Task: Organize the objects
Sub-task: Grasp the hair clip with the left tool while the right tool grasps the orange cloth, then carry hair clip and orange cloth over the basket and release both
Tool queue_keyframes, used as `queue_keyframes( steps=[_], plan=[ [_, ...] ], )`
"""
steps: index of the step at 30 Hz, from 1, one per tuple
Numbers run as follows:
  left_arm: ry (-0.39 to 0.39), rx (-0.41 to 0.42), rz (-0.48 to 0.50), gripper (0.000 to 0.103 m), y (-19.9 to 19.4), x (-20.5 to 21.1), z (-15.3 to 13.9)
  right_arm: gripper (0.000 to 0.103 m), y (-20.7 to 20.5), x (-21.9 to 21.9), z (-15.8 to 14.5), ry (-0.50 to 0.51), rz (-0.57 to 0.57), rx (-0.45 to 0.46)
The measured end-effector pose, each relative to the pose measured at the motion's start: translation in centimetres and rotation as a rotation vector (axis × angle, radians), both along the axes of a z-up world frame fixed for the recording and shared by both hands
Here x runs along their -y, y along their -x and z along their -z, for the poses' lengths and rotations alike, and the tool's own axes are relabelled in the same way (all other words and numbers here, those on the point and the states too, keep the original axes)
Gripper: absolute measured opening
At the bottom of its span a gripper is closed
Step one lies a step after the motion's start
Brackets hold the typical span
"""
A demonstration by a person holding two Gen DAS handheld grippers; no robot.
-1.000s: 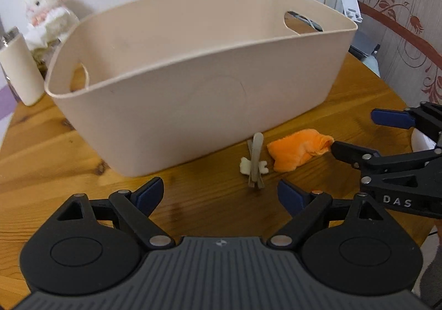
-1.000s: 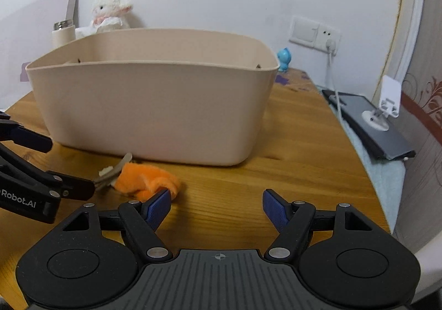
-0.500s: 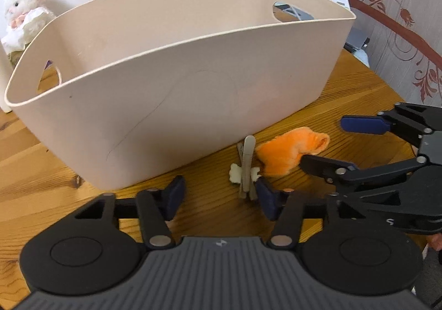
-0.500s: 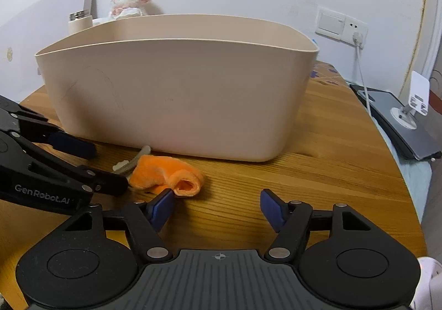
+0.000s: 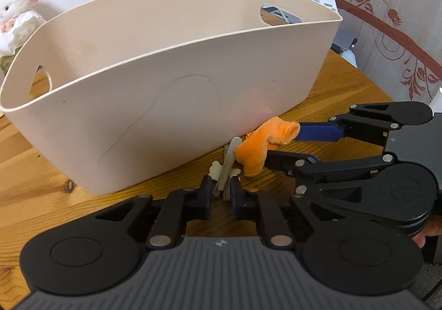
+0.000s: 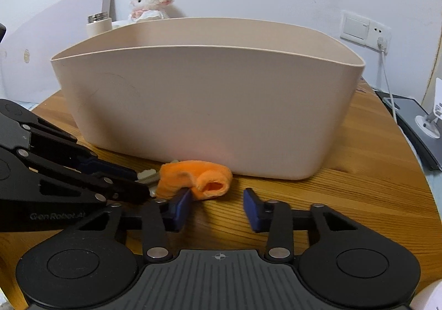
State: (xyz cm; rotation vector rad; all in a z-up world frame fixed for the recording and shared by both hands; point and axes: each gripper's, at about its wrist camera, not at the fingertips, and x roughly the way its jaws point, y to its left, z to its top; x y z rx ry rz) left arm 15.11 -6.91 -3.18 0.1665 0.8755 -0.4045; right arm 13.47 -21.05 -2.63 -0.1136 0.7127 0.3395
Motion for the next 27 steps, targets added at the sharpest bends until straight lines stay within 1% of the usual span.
queue_keyframes(
  steps=[1, 2, 4, 5, 6, 8, 9, 10, 11, 13, 15, 16, 17, 19, 23, 27],
  plan=[
    [-0.002, 0.0, -0.006, 0.015, 0.1, -0.1, 0.0, 0.035, 0.0, -0.1, 0.0, -0.004, -0.004, 0.0],
    [-0.004, 0.0, -0.012, 0.015, 0.2, -0.4, -0.1, 0.026, 0.0, -0.3, -0.1, -0.01, -0.009, -0.002],
    [-0.007, -0.002, -0.026, 0.015, 0.6, -1.0, -0.1, 0.02, 0.0, -0.6, 0.0, -0.013, -0.016, -0.001],
    [-0.008, -0.003, -0.033, 0.015, 0.7, -1.3, -0.1, 0.02, 0.0, -0.8, 0.0, -0.01, -0.016, 0.001],
    [-0.01, -0.004, -0.041, 0.015, 0.8, -1.5, -0.2, 0.023, 0.1, -1.0, 0.0, -0.008, -0.016, 0.001],
    [-0.015, -0.004, -0.061, 0.015, 1.1, -2.1, -0.2, 0.035, 0.2, -1.1, 0.0, -0.01, -0.011, 0.002],
    [-0.015, -0.004, -0.07, 0.015, 1.3, -2.5, -0.3, 0.038, 0.3, -1.1, 0.0, -0.015, -0.011, 0.003],
    [-0.015, -0.004, -0.079, 0.015, 1.4, -2.7, -0.3, 0.043, 0.4, -1.1, -0.1, -0.025, -0.014, 0.002],
    [-0.011, -0.005, -0.087, 0.015, 1.4, -3.0, -0.3, 0.046, 0.5, -1.1, -0.2, -0.035, -0.016, 0.002],
    [-0.004, -0.009, -0.103, 0.015, 1.4, -3.4, -0.3, 0.05, 0.5, -1.4, -0.3, -0.027, -0.012, 0.005],
    [0.002, -0.013, -0.117, 0.015, 1.2, -3.8, -0.3, 0.051, 0.3, -1.8, -0.4, -0.012, -0.009, 0.013],
    [0.004, -0.014, -0.121, 0.015, 1.0, -3.4, -0.4, 0.047, 0.2, -2.0, -0.4, -0.013, -0.013, 0.015],
    [0.009, -0.014, -0.122, 0.015, 0.9, -3.3, -0.4, 0.024, 0.1, -2.2, -0.4, -0.019, -0.023, 0.014],
    [0.019, -0.011, -0.124, 0.015, 1.1, -3.7, -0.5, 0.009, -0.1, -2.5, -0.4, -0.019, -0.027, 0.012],
    [0.031, 0.006, -0.124, 0.015, 1.7, -3.9, -1.1, 0.005, 0.4, -2.7, -0.6, -0.02, -0.032, 0.028],
    [0.039, 0.028, -0.125, 0.015, 2.7, -4.4, -2.0, 0.005, 1.7, -2.8, -1.6, -0.001, -0.037, 0.063]
  ],
)
